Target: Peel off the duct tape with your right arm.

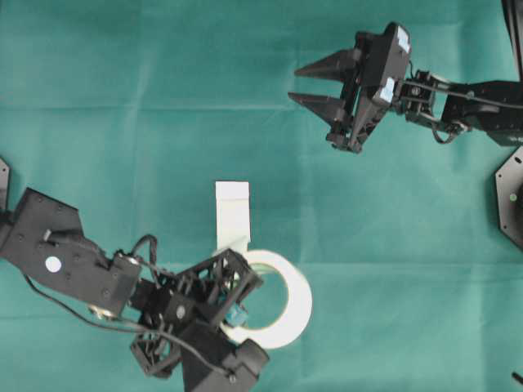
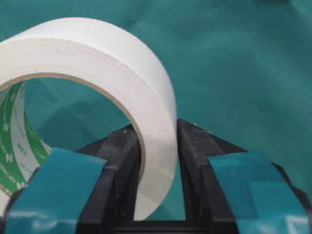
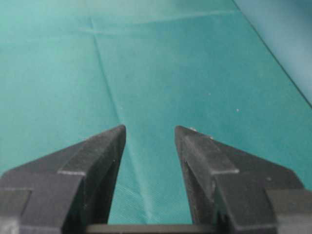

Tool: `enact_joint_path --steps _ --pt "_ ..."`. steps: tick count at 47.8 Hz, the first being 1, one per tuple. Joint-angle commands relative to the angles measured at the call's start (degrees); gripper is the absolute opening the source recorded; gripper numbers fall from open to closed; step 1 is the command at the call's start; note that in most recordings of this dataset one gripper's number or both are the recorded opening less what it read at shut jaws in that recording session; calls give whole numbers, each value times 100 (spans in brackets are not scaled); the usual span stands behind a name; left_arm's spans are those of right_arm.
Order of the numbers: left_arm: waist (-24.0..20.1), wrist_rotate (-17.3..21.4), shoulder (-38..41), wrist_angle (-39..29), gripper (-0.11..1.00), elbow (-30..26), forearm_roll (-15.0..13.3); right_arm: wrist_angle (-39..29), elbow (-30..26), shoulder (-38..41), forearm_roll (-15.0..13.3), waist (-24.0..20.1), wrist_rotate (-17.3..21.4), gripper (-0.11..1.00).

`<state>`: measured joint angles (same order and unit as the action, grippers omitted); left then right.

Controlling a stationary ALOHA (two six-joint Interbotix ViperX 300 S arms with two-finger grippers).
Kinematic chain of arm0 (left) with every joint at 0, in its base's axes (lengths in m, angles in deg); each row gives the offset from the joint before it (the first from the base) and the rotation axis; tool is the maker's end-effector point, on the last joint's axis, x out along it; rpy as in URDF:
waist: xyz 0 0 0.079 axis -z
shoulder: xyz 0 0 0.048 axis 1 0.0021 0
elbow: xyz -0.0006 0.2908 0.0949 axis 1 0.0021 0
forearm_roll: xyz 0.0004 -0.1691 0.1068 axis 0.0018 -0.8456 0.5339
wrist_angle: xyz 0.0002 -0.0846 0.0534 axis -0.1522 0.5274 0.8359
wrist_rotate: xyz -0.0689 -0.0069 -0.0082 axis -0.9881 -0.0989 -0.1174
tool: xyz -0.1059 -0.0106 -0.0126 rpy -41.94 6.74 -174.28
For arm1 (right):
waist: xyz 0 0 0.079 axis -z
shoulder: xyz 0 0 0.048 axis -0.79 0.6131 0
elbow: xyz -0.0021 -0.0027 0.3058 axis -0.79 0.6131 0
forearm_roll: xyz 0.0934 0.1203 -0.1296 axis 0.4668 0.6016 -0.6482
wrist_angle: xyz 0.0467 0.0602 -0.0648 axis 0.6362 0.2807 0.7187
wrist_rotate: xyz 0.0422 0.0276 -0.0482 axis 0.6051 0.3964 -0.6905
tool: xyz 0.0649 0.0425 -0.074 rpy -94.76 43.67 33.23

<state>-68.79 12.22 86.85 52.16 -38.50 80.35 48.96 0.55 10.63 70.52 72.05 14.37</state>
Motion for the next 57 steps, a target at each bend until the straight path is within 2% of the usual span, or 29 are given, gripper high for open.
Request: enact_joint_path --steps 1,10,19,28,35,42,48,57 --pt "-53 -18 -387 79 19 -114 9 -26 -26 -246 9 -9 18 12" --pt "-202 -202 -633 404 19 -18 9 -44 176 -773 9 -62 18 12" --pt "-422 -229 -940 773 19 272 9 -44 501 -1222 9 -141 26 12" --pt "-694 -229 -1424 1380 19 905 9 -35 800 -1538 9 -185 62 12" --pt "-940 -246 -1811 2162 19 1512 9 -44 932 -1714 9 -211 105 12" --pt "-1151 -448 -2013 2733 19 1916 9 -44 1011 -1828 9 -281 114 12" --pt "-1327 -650 -2171 2830 19 2092 9 -35 1055 -1916 9 -334 114 12" --pt "-1512 -703 -2417 2883 19 2320 9 -44 1134 -2021 0 -360 114 12"
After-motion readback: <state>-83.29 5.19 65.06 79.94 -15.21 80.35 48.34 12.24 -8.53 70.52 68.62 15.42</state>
